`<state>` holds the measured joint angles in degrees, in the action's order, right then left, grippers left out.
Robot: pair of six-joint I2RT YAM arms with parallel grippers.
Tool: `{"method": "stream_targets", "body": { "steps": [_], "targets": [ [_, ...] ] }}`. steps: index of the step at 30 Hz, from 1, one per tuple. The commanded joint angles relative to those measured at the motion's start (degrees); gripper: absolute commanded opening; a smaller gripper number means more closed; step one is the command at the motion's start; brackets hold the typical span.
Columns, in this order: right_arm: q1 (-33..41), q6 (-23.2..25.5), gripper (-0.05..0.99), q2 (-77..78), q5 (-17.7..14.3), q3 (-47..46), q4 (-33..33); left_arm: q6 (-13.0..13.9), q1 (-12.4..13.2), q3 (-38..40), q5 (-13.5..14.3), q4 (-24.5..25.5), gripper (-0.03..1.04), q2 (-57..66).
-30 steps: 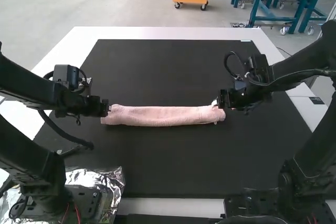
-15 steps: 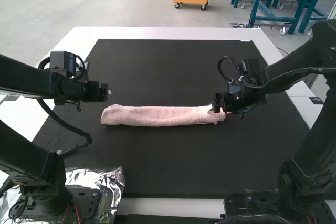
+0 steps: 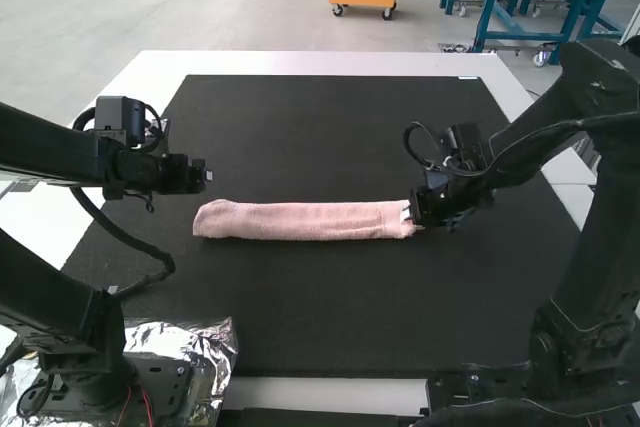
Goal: Fold the towel.
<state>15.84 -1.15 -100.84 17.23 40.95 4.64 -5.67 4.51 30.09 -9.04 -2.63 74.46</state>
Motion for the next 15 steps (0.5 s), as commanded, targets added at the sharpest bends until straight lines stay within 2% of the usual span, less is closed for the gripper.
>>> {"method": "stream_targets", "body": {
  "steps": [1,5,8,11,15],
  "targets": [
    [2.53,-0.35,-0.02,-2.08,5.88,-0.43,-0.51,-0.57,0.58,1.64,-0.81,-0.18,0.97,-0.89],
    [1.48,-0.43,-0.02,0.11,6.85,0.89,-3.15,-0.57,0.58,1.73,-0.81,-0.18,0.97,-0.98],
    [-1.95,-0.61,-0.02,6.71,6.76,2.21,-6.23,-0.57,0.58,1.82,-0.81,-0.53,0.97,-0.89],
    [-4.50,1.06,-0.02,12.42,6.85,3.35,-6.31,-0.57,0.58,2.70,-0.81,-0.62,0.97,-0.89],
    [-3.97,2.47,-0.02,14.53,8.69,5.11,-9.83,-0.66,0.41,3.84,-0.72,-0.88,0.97,-0.89]
  ]
}}
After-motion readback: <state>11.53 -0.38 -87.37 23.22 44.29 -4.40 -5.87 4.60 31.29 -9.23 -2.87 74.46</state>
